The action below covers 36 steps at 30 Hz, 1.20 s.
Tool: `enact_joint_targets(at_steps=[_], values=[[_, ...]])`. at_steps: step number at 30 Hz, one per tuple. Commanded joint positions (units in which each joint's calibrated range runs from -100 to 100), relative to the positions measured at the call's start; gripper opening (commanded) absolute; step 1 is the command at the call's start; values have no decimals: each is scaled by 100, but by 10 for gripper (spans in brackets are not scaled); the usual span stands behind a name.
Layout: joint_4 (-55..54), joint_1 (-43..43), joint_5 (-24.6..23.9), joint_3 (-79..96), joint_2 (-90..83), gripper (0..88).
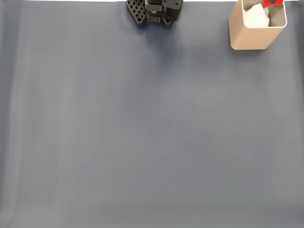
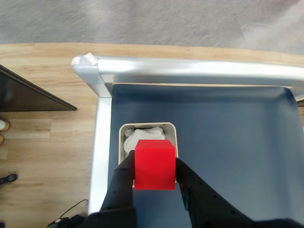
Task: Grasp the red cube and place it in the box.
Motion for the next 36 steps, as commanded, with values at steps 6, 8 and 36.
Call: enact_joint_targets(at_steps=[6, 8, 36], values=[[-263, -44, -161, 367, -152, 41], [-296, -44, -176, 422, -152, 41], [-830, -16, 68, 796, -256, 275]])
